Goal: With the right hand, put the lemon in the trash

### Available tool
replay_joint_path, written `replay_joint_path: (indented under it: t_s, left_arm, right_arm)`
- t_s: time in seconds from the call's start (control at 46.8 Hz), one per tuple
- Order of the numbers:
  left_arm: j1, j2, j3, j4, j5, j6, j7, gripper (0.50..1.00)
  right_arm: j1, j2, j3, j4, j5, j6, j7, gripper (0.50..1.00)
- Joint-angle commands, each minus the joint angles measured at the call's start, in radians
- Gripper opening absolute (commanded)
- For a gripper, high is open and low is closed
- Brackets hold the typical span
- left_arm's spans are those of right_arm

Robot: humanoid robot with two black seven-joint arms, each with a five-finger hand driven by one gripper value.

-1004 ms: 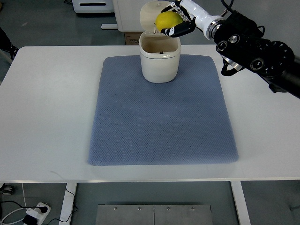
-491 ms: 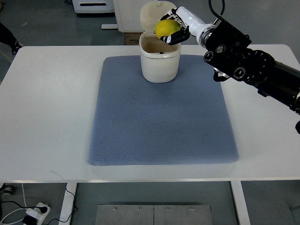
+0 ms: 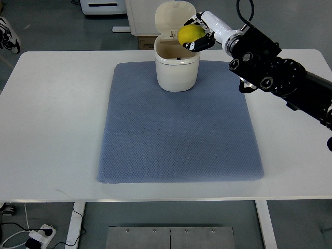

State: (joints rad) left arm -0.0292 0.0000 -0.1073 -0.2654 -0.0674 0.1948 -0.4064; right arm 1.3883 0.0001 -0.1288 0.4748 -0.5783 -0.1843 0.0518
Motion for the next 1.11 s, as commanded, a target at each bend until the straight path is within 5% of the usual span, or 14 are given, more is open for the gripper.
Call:
replay_joint_path:
  t_s: [0.0,0.085,0.256,0.726,1.089]
  left_arm:
    - [0.000,0.000,0.000,0.000,0.000,0.000,0.000,1.000]
    - [0.000,0.000,0.000,0.000,0.000,0.000,0.000,1.000]
    - [0.000,0.000,0.000,0.000,0.000,0.000,0.000,1.000]
    - [0.000,0.000,0.000,0.000,0.000,0.000,0.000,1.000]
    - [0.002,0.000,0.000,0.000,0.000,0.000,0.000,1.000]
  right_arm:
    - [-0.006,0.000,0.001,0.001,0.000,0.000,0.000,0.675]
    - [-0.011,0.000,0.005,0.002,0.002,0.000,0.003,0.824]
    - [-0.032,0.000,0.006,0.005,0.002,0.000,0.008,0.970]
    - [-0.022,0.000,0.009,0.007,0.002,0.025,0.003,0.985]
    - [-0.031,-0.081,0.064,0.010,0.054,0.169,0.003,0.985]
